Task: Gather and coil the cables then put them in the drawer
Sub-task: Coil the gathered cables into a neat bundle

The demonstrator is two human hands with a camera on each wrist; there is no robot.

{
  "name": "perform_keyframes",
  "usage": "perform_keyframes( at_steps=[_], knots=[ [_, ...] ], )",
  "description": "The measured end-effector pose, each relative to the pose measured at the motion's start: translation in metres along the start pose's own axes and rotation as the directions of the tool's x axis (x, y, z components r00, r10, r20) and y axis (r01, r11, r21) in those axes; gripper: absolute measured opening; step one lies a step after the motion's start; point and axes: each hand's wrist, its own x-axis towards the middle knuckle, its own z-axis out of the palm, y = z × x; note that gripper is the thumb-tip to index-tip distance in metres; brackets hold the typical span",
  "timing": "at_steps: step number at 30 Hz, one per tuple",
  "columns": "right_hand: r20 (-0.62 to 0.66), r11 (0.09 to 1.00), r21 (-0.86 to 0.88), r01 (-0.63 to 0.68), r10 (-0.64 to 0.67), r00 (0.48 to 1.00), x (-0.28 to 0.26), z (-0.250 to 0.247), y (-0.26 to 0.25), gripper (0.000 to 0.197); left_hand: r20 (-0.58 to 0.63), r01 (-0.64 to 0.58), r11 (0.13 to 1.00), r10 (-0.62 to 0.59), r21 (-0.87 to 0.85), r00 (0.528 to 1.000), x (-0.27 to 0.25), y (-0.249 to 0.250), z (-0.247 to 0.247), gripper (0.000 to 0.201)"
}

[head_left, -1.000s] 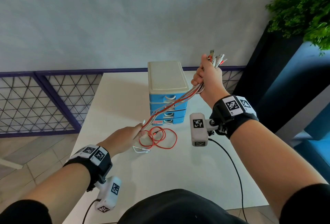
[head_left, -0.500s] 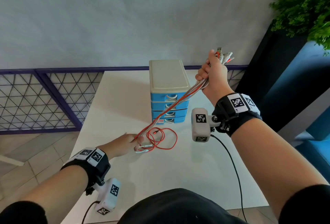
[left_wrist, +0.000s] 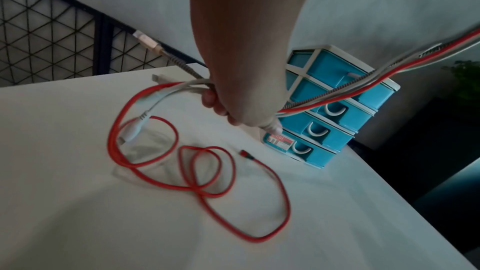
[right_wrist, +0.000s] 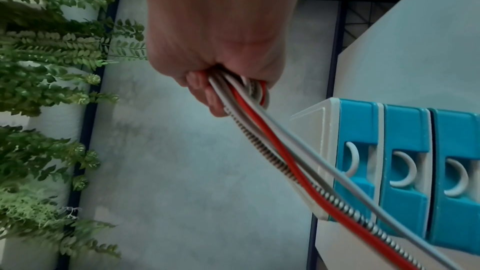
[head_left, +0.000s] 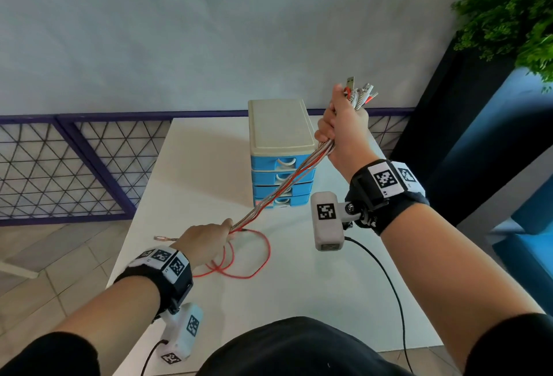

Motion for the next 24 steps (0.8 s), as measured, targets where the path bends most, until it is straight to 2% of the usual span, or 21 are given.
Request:
perform_keyframes(
  at_steps=[2, 5, 7, 9, 10, 12, 13, 15, 17, 18, 19, 22, 24],
  knots=[
    [0.016, 1.000, 0.023, -0.018, 0.017, 1.000, -0.001, 0.002, 0.003, 0.041, 0.014, 0.002, 0.998, -0.001, -0.059, 1.000, 0.003, 0.001, 0.004, 0.032],
    [0.023, 0.999, 0.037, -0.033, 0.032, 0.999, 0.001, 0.000, 0.004, 0.041, 0.121, 0.062, 0.971, -0.034, -0.229, 0.992, 0.010, -0.002, 0.013, 0.040],
    [0.025, 0.998, 0.037, -0.042, 0.042, 0.999, 0.002, -0.002, 0.006, 0.041, 0.160, 0.105, 0.909, -0.042, -0.404, 0.986, 0.012, 0.000, 0.013, 0.046],
    [0.023, 0.999, 0.023, -0.045, 0.044, 0.999, 0.002, -0.004, 0.007, 0.042, 0.120, 0.051, 0.831, 0.019, -0.553, 0.993, 0.012, 0.002, 0.007, 0.055],
    [0.022, 0.999, 0.013, -0.045, 0.044, 0.999, 0.003, -0.004, 0.008, 0.042, 0.107, 0.024, 0.809, 0.048, -0.588, 0.993, 0.012, 0.003, 0.000, 0.071],
    [0.016, 0.999, 0.005, -0.047, 0.047, 0.999, 0.003, -0.005, 0.010, 0.042, 0.111, 0.020, 0.805, 0.057, -0.593, 0.992, 0.009, 0.008, -0.018, 0.116],
    [0.011, 0.999, 0.005, -0.050, 0.050, 0.999, 0.003, -0.005, 0.010, 0.042, 0.075, -0.001, 0.802, 0.057, -0.597, 0.996, 0.006, 0.012, -0.030, 0.125],
    [0.001, 0.998, 0.003, -0.057, 0.057, 0.998, 0.004, -0.006, 0.012, 0.041, -0.129, -0.153, 0.747, 0.091, -0.647, 0.988, 0.002, 0.022, -0.054, 0.114],
    [0.010, 0.997, -0.004, -0.072, 0.072, 0.997, 0.003, -0.005, 0.014, 0.040, -0.367, -0.358, 0.665, 0.134, -0.655, 0.921, -0.001, 0.038, -0.078, 0.086],
    [0.024, 0.997, -0.009, -0.082, 0.082, 0.996, 0.002, -0.004, 0.015, 0.040, -0.444, -0.432, 0.626, 0.149, -0.649, 0.883, 0.000, 0.046, -0.086, 0.079],
    [0.044, 0.996, -0.014, -0.090, 0.090, 0.995, 0.001, -0.003, 0.017, 0.041, -0.477, -0.476, 0.598, 0.172, -0.645, 0.862, 0.002, 0.052, -0.092, 0.074],
    [0.092, 0.995, -0.003, -0.095, 0.095, 0.991, -0.001, 0.003, 0.017, 0.040, -0.421, -0.482, 0.521, 0.240, -0.705, 0.875, 0.006, 0.072, -0.098, 0.044],
    [0.099, 0.996, 0.011, -0.084, 0.083, 0.992, 0.000, 0.003, 0.014, 0.040, -0.383, -0.480, 0.485, 0.290, -0.731, 0.877, 0.008, 0.081, -0.100, 0.042]
  ],
)
